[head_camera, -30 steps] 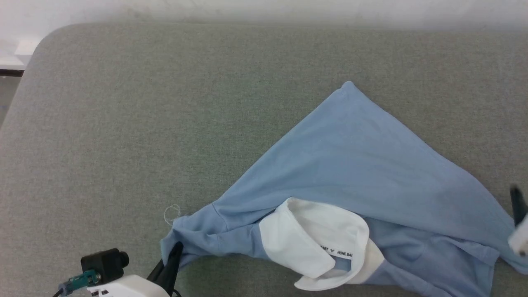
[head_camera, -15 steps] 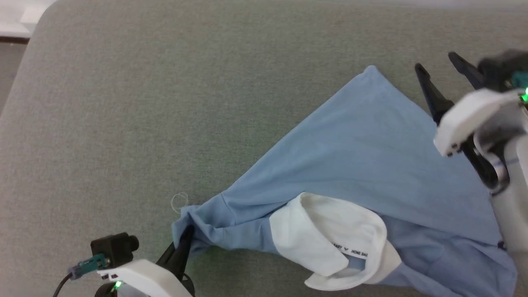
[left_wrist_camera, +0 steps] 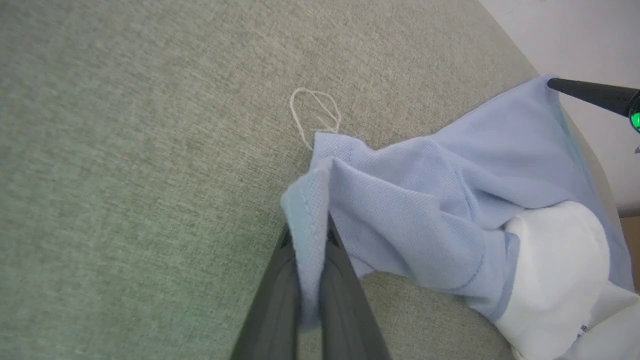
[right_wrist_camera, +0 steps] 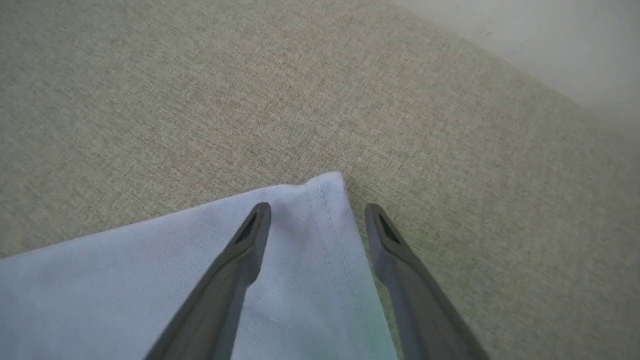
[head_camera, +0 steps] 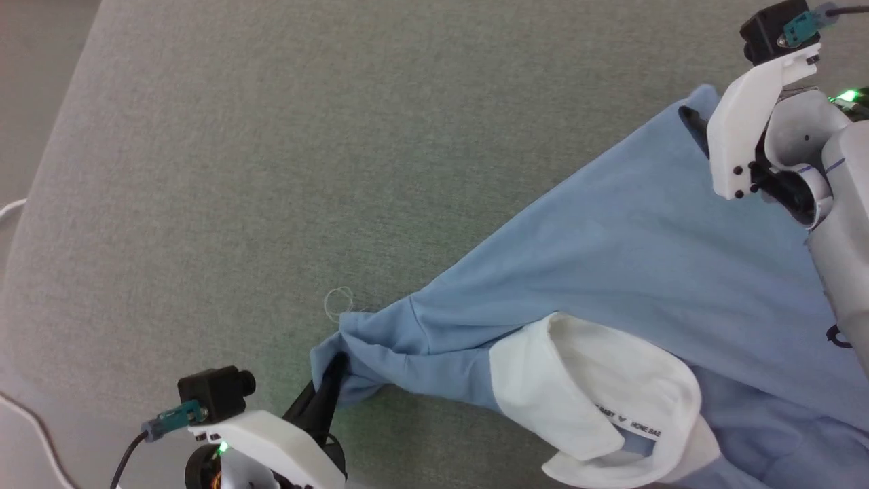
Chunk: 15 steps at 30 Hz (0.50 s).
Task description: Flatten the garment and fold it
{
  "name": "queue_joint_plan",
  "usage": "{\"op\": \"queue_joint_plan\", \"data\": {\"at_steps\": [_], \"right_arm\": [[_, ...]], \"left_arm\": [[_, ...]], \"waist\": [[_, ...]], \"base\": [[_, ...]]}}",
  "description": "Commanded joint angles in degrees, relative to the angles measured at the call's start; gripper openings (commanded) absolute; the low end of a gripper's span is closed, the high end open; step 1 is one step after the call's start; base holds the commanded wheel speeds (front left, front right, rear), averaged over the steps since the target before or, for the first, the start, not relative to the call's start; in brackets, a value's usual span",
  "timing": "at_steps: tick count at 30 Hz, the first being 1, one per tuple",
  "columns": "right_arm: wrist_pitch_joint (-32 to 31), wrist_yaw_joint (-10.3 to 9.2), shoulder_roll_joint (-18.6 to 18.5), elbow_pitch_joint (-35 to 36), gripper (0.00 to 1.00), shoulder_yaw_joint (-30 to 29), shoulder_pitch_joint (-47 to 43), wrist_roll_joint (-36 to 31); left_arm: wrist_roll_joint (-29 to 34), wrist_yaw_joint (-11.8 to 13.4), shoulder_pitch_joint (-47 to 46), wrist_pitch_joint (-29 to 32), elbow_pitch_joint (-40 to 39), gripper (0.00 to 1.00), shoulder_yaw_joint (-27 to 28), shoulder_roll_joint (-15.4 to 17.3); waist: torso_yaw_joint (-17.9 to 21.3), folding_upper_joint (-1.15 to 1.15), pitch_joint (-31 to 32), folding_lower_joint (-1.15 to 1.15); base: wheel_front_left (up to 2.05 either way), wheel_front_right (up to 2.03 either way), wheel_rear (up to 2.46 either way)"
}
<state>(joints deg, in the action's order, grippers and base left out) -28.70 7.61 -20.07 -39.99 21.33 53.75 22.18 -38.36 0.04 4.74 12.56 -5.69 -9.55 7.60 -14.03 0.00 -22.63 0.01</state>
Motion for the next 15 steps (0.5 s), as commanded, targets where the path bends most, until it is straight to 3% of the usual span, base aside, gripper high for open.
{"op": "queue_joint_plan", "data": {"at_steps": [1,6,8,9,10,11,15], "right_arm": [[-1.2,-0.12,-0.2,-1.0,1.0,0.0,1.3,0.1],[-5.5,-0.12,0.1,-4.1,1.0,-0.7,3.4,-1.0],[-7.6,-0.12,0.4,-5.4,0.33,-1.2,4.0,-1.7],[-8.5,-0.12,0.6,-5.9,0.19,-1.4,4.1,-2.1],[-8.5,-0.12,0.6,-5.9,0.19,-1.4,4.1,-2.1],[-9.0,-0.12,0.8,-6.1,0.0,-1.5,4.3,-2.5],[-5.4,-0.12,1.4,-4.7,0.0,-2.5,3.5,-3.3]], "left_arm": [[-0.3,-0.4,-1.3,-0.5,0.5,0.0,-0.2,-0.2],[-0.5,-1.0,-2.3,-1.1,1.7,0.0,-0.8,-0.6],[-0.5,-1.1,-2.5,-1.3,2.1,0.0,-0.9,-0.7],[-0.5,-1.1,-2.5,-1.4,2.3,0.0,-1.0,-0.7],[-0.5,-1.1,-2.5,-1.4,2.3,0.0,-1.0,-0.7],[-0.5,-1.1,-2.6,-1.5,2.4,0.0,-1.0,-0.7],[-0.5,-1.1,-2.6,-1.7,3.0,0.0,-1.1,-0.7]], "waist": [[-1.6,0.0,-1.6,-0.01],[-2.3,0.0,-2.6,-0.01],[-2.3,0.0,-2.8,-0.01],[-2.3,0.0,-2.8,-0.01],[-2.3,0.0,-2.8,-0.01],[-2.2,0.0,-2.8,-0.01],[-1.7,0.0,-2.0,-0.01]], "base": [[0.0,0.0,0.0],[0.0,0.0,0.0],[0.0,0.0,0.0],[0.0,0.0,0.0],[0.0,0.0,0.0],[0.0,0.0,0.0],[0.0,0.0,0.0]]}}
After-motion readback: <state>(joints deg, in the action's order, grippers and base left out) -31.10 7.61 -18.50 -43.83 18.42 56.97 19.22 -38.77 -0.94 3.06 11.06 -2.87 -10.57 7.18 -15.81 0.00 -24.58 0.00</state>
